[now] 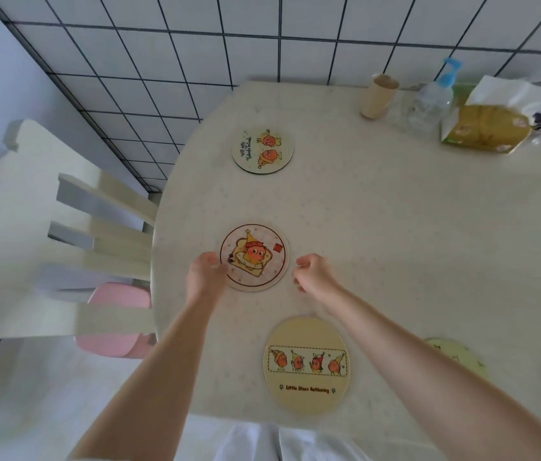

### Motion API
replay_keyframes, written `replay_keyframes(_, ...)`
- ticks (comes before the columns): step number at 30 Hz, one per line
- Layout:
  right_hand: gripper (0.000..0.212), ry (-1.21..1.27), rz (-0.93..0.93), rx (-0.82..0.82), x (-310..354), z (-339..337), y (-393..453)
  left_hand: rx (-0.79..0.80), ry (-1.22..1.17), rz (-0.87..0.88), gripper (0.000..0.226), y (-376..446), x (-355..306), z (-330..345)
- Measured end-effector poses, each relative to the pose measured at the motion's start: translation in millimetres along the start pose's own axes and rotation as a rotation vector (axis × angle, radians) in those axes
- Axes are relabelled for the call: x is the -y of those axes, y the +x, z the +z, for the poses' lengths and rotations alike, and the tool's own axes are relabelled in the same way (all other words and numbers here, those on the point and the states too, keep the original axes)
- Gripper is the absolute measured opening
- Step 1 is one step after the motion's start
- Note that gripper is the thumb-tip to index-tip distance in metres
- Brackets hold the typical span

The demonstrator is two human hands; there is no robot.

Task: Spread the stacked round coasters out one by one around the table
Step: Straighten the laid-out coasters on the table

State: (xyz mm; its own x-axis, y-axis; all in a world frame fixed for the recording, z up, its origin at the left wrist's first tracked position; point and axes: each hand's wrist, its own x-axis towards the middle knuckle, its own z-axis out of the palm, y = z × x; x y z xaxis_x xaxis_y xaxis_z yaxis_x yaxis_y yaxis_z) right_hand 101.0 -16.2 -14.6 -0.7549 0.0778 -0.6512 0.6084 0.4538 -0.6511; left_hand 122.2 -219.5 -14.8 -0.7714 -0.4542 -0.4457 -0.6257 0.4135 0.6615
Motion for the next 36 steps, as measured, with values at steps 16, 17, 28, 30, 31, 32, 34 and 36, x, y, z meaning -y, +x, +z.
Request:
replay_keyframes(16,0.018,0.153,0.094,-0.067,22,15,33,0.025,0.154,0.098,0.015,57,-26,6)
replay_keyframes(17,0.014,0.119,0.072,-0.072,25,15,35,0.016,0.145,0.078,0.022,58,-24,5)
replay_keyframes(28,0.014,-0.117,-0.067,-0.130,37,11,60,-0.016,0.031,-0.060,0.019,50,-10,-1)
replay_keyframes(30,0.019,-0.146,-0.098,-0.143,29,12,59,-0.021,0.031,-0.037,0.020,48,-7,0)
replay_keyframes(31,0.024,-0.159,-0.110,-0.154,27,11,61,-0.030,0.037,-0.026,0.020,48,-6,1)
replay_keyframes(32,0.027,-0.175,-0.121,-0.166,27,10,63,-0.044,0.050,-0.013,0.022,50,-6,2)
replay_keyframes(34,0.029,-0.219,-0.149,-0.183,34,2,74,-0.083,0.095,0.034,0.027,58,-9,2)
replay_keyframes(36,0.030,-0.265,-0.182,-0.202,47,-12,90,-0.106,0.134,0.097,0.026,70,-17,1)
